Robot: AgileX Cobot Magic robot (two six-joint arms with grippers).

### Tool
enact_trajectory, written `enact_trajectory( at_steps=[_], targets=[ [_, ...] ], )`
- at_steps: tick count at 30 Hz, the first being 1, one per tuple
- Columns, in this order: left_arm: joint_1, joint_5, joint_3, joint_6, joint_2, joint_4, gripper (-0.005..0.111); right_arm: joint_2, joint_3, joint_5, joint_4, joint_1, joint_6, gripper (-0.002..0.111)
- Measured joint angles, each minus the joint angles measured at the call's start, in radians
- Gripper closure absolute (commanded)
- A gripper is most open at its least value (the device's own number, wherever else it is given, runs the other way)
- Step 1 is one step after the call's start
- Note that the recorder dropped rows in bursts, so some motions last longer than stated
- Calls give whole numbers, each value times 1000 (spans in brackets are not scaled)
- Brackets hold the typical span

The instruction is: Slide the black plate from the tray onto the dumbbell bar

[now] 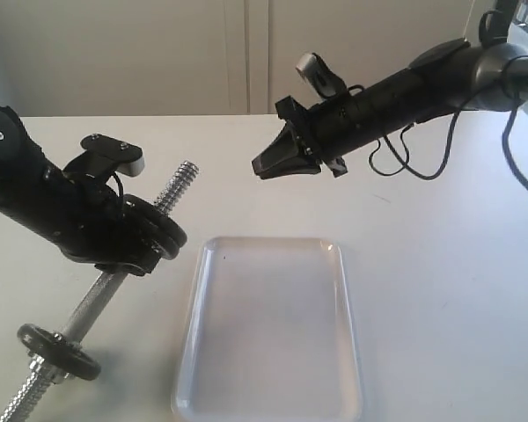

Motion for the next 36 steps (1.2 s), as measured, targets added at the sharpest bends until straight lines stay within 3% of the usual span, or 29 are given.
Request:
enact_trajectory(
  at_steps=[11, 25, 29, 36],
  targets=[
    [10, -58, 0, -153, 69, -24, 107, -199, 0, 2, -13, 32, -18, 107],
    [10, -72, -2, -167, 132, -38, 106, -301, 0, 4, -51, 131, -16, 107],
    [10, -68, -2, -167, 135, -42, 91, -313, 0, 4, -56, 136, -14, 107],
    [10, -55, -8, -167, 128, -52, 49, -317, 0, 4, -63, 136, -1, 107]
  ],
)
